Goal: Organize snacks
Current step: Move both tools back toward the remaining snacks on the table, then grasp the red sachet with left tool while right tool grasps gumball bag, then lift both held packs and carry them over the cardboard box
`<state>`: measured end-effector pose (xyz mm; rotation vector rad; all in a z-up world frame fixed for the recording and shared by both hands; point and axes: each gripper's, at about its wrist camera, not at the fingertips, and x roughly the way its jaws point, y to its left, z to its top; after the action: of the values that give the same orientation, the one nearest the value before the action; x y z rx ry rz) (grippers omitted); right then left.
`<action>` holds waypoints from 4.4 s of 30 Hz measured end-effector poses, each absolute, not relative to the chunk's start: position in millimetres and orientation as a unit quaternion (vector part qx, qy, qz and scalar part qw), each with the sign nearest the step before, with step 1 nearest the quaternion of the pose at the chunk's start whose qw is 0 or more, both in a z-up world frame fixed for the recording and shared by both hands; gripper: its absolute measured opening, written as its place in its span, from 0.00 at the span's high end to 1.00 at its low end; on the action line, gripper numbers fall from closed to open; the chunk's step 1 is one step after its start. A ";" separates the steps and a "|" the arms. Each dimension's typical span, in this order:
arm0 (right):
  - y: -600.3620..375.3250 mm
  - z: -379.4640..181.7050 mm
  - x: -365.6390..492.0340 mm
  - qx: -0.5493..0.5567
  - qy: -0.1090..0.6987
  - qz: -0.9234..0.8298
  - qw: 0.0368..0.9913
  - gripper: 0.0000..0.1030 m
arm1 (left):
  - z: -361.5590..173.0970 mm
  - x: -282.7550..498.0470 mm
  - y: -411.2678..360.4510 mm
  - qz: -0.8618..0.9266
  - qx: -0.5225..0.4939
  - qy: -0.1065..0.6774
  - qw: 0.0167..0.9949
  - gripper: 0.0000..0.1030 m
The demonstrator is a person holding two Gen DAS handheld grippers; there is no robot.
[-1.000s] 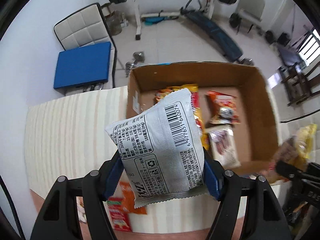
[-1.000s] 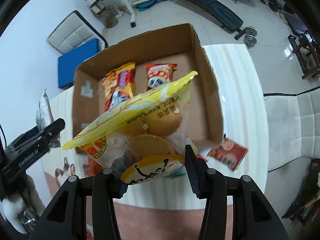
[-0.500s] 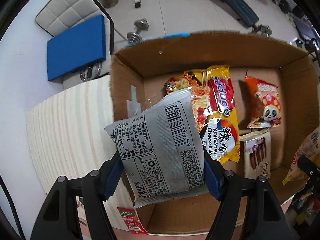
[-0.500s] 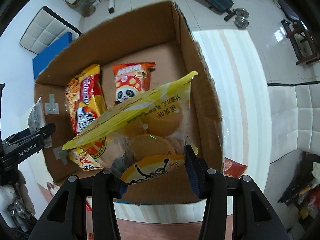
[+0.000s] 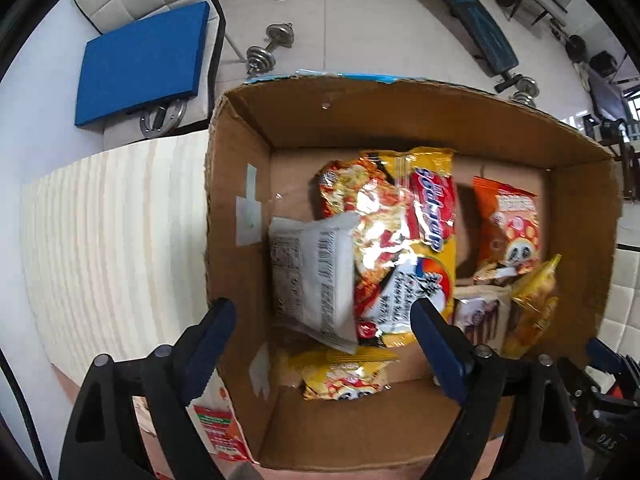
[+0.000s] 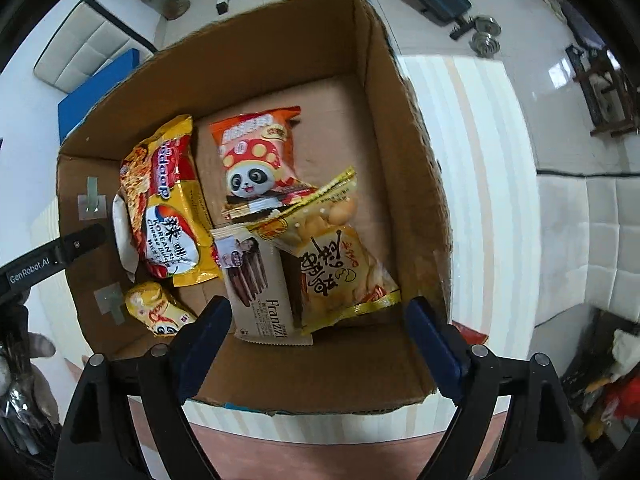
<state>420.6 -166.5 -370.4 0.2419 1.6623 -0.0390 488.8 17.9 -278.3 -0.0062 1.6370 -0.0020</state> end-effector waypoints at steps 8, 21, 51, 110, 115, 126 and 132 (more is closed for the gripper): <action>-143.2 -342.4 406.2 0.064 0.715 0.001 0.696 0.10 | -239.9 451.0 10.8 -0.023 -0.024 0.691 0.722 0.13; -122.2 -289.4 346.0 0.035 0.659 0.019 0.751 0.07 | -174.3 367.7 8.0 -0.013 -0.021 0.606 0.795 0.13; -134.8 -318.0 253.4 0.120 0.643 0.017 0.756 0.07 | -191.3 259.2 50.1 0.029 -0.075 0.570 0.818 0.02; -105.1 -499.2 159.7 0.086 0.789 0.027 0.608 0.43 | -382.6 127.8 91.6 0.068 -0.074 0.752 0.652 0.44; -90.0 -509.4 170.9 0.077 0.791 0.025 0.606 0.43 | -378.7 131.6 96.4 0.068 -0.079 0.752 0.650 0.49; -69.5 -498.8 160.8 0.052 0.772 0.041 0.632 0.52 | -358.0 127.0 77.5 0.055 -0.089 0.743 0.661 0.58; -72.1 -476.8 159.0 0.066 0.762 0.060 0.642 0.52 | -320.0 132.7 54.8 0.024 -0.092 0.723 0.684 0.58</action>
<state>159.0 -72.1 -476.8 0.1497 1.7362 0.1366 132.7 54.8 -320.0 -0.2051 1.6205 0.0547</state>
